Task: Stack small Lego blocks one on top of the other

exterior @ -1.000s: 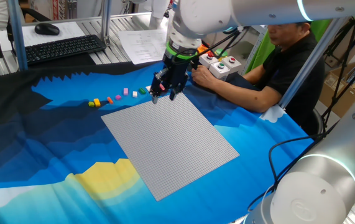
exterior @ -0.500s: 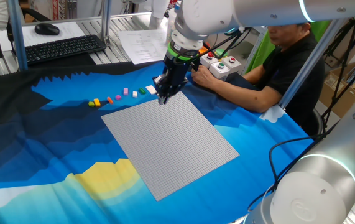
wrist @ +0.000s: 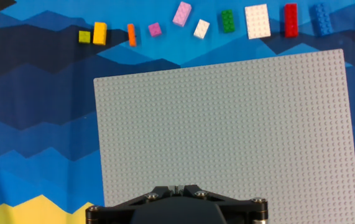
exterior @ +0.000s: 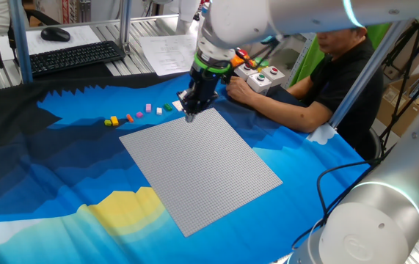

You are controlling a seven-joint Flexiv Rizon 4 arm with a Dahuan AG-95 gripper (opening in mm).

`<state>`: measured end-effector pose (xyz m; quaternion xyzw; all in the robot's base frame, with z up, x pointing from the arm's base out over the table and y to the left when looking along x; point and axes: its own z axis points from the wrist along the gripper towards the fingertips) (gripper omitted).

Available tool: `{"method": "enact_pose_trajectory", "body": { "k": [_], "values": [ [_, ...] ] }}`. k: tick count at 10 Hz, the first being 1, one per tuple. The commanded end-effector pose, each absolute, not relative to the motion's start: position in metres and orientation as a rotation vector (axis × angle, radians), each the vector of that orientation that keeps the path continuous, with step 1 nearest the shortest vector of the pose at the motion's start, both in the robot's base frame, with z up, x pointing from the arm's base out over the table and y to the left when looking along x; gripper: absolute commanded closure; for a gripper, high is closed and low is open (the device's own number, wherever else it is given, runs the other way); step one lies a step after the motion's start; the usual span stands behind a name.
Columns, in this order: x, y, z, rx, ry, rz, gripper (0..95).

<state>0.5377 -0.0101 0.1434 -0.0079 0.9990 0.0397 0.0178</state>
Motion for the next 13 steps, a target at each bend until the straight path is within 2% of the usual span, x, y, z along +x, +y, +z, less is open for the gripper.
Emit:
{"method": "enact_pose_trajectory", "body": {
  "k": [1,4,13],
  "values": [
    [0.582,-0.04,0.131,-0.087,3.101,0.126,95.0],
    [0.618,-0.07,0.122,-0.172,3.096,0.121,95.0],
    [0.618,-0.07,0.122,-0.172,3.102,0.157,95.0]
  ]
}}
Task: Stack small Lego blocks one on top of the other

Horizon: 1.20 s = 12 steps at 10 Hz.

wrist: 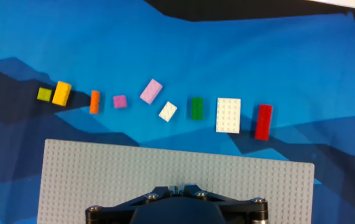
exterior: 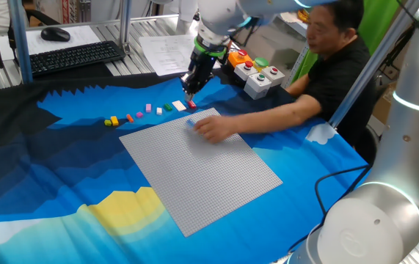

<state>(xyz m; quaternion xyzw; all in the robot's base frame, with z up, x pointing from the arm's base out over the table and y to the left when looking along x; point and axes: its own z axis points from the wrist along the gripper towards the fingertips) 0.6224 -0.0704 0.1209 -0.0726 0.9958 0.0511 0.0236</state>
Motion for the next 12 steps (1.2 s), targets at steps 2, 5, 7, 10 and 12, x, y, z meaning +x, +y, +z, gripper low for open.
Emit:
{"method": "enact_pose_trajectory", "body": {
  "k": [2,5,7,10,12],
  "values": [
    [0.618,-0.07,0.122,-0.145,3.125,0.172,95.0],
    [0.618,-0.07,0.122,-0.113,3.15,0.175,95.0],
    [0.618,-0.07,0.122,-0.192,3.148,0.177,95.0],
    [0.618,-0.07,0.122,-0.196,3.15,0.17,95.0],
    [0.606,-0.063,0.116,-0.201,3.145,0.134,95.0]
  ]
}}
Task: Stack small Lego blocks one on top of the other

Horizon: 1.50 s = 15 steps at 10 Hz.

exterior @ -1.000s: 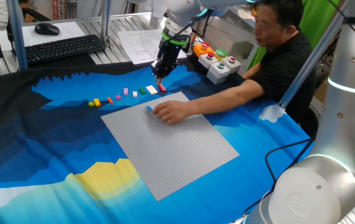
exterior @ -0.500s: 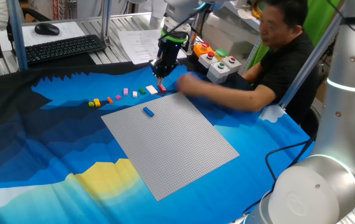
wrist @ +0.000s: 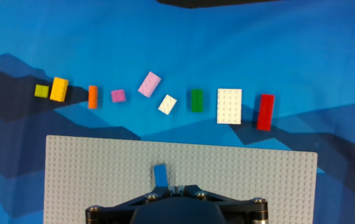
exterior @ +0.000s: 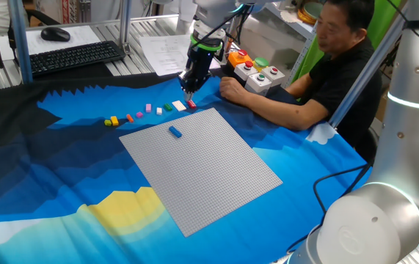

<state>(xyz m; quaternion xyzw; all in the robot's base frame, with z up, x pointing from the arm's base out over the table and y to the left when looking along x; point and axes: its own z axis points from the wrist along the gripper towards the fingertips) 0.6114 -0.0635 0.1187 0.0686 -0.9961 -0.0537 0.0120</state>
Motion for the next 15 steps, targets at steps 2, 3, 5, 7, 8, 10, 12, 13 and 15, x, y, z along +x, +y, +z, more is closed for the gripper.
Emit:
{"method": "enact_pose_trajectory", "body": {
  "k": [2,3,5,7,8,10,12,13,15],
  "values": [
    [0.592,-0.057,0.109,0.193,-3.119,-0.132,95.0],
    [0.585,-0.055,0.106,0.195,-3.123,-0.133,95.0],
    [0.578,-0.052,0.101,0.201,-3.127,-0.142,95.0],
    [0.579,-0.051,0.087,0.202,-3.148,-0.129,95.0],
    [0.58,-0.051,0.084,0.207,-3.152,-0.123,95.0],
    [0.58,-0.051,0.078,0.223,-3.167,-0.113,95.0],
    [0.581,-0.052,0.072,0.223,-3.181,-0.106,95.0],
    [0.581,-0.052,0.072,0.223,-3.17,-0.108,95.0],
    [0.581,-0.052,0.072,0.2,-3.163,-0.116,95.0]
  ]
}}
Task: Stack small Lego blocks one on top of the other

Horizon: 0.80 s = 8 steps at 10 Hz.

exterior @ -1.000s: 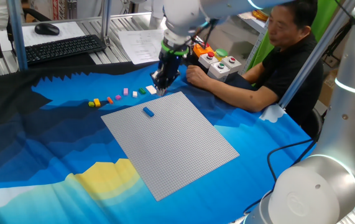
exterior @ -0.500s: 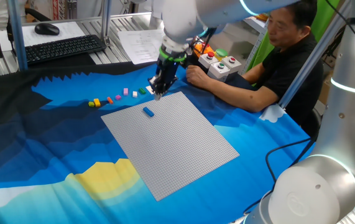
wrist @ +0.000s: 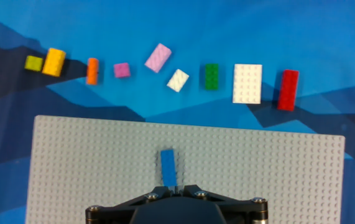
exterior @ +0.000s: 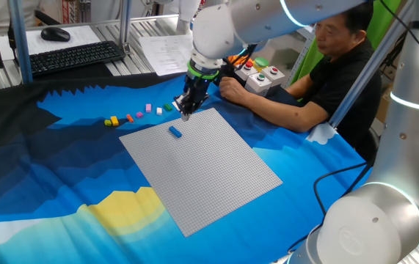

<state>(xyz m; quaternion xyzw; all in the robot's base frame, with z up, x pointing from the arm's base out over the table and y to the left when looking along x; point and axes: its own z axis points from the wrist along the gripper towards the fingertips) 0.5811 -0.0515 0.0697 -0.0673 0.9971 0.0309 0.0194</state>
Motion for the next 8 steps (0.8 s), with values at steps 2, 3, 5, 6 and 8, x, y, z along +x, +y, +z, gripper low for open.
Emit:
{"method": "enact_pose_trajectory", "body": {
  "k": [2,3,5,6,8],
  "values": [
    [0.5812,-0.0515,0.0717,-0.092,3.12,0.1,95.0],
    [0.5812,-0.0515,0.0717,-0.084,3.137,0.08,95.0],
    [0.5812,-0.0515,0.0717,-0.061,3.148,0.079,95.0],
    [0.5812,-0.0515,0.0717,-0.052,3.149,0.073,95.0],
    [0.5812,-0.0515,0.0717,-0.047,3.17,0.072,95.0]
  ]
}}
